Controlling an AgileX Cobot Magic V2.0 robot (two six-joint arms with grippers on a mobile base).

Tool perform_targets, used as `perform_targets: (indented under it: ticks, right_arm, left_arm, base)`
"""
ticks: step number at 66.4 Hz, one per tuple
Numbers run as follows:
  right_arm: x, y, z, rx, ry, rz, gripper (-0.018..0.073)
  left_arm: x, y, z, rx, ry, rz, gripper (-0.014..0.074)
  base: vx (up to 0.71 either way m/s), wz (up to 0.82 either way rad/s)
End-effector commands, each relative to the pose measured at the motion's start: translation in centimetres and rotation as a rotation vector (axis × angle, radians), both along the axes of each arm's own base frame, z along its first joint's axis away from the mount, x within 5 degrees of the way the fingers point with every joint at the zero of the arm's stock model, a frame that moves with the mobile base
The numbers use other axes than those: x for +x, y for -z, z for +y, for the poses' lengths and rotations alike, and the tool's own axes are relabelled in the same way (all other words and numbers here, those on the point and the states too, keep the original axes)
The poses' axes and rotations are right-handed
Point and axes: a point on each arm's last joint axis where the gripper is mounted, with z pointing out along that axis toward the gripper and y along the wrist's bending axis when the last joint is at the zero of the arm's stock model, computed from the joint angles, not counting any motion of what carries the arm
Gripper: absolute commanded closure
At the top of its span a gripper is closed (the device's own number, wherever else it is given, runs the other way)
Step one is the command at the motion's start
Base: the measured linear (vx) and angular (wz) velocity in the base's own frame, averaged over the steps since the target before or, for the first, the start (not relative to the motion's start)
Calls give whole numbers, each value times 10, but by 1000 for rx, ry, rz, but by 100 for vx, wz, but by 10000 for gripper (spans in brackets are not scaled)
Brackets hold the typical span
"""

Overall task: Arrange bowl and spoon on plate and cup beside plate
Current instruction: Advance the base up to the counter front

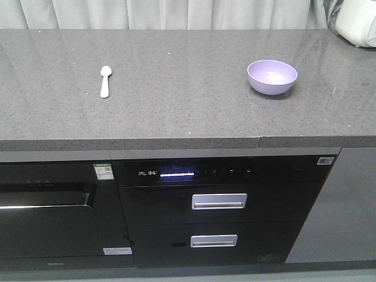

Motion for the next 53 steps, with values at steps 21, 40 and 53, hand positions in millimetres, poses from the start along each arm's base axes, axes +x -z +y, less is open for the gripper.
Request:
perform_targets:
  ticks: [21,40,53]
  right_arm:
    - [-1,-2,2,-15,-18,-63,561]
    - [-1,-2,2,-15,-18,-62,561]
    - [-1,-2,2,-15,-18,-62,561]
  left_arm:
    - [2,5,0,-18,4,-28,602]
    - [2,5,0,-18,4,-28,602]
    - [2,5,0,-18,4,-28,602]
  base:
    - [2,-1]
    - [2,-1]
    - [2,-2]
